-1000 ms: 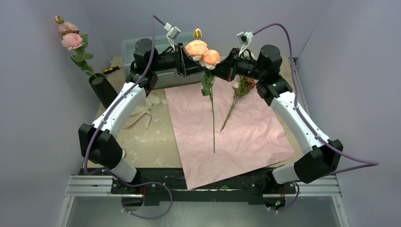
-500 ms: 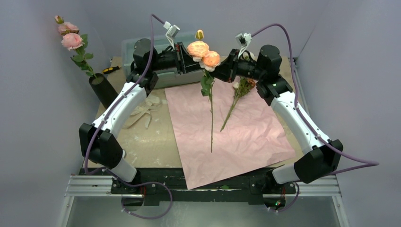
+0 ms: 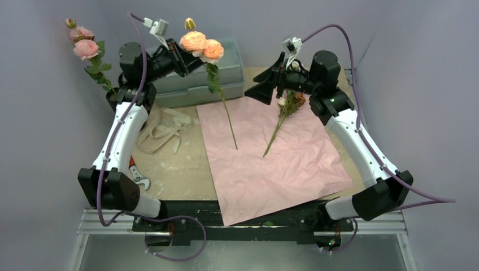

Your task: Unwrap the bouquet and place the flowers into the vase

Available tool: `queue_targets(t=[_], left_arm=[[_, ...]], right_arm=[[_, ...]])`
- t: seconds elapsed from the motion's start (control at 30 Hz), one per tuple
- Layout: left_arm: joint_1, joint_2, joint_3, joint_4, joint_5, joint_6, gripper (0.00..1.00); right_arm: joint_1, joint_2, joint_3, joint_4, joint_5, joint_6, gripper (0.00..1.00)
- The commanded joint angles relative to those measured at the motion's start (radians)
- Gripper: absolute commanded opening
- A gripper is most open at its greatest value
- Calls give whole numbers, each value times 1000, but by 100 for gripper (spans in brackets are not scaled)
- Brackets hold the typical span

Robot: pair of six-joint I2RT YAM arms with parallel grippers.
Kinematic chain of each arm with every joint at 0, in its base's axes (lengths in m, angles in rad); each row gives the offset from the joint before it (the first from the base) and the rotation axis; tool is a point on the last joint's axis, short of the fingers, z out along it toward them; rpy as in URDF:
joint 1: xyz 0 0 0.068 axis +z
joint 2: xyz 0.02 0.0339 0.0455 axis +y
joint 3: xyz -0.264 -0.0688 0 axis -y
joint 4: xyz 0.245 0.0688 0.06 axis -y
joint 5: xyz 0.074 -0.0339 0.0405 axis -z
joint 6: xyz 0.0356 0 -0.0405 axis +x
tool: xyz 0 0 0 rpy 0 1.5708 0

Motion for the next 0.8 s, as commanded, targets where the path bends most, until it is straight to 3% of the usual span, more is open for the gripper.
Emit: queue_targets(t=[0.0,0.33,0.57,0.77], left_arm=[[68,-92,95,-122,-141,170,0],[307,-128,406,-405,-582,409,0],[321,-76,624,-489,-860,530,0],[328,-23,715,-510,-935,583,0]], right_arm=[[5,-49,62,-45,-20,-65,98],[5,-43,108,-143,-2,-130,98],[7,-34,136,-198,11,-183,98],[5,-43,107,-192,20,-217,98]])
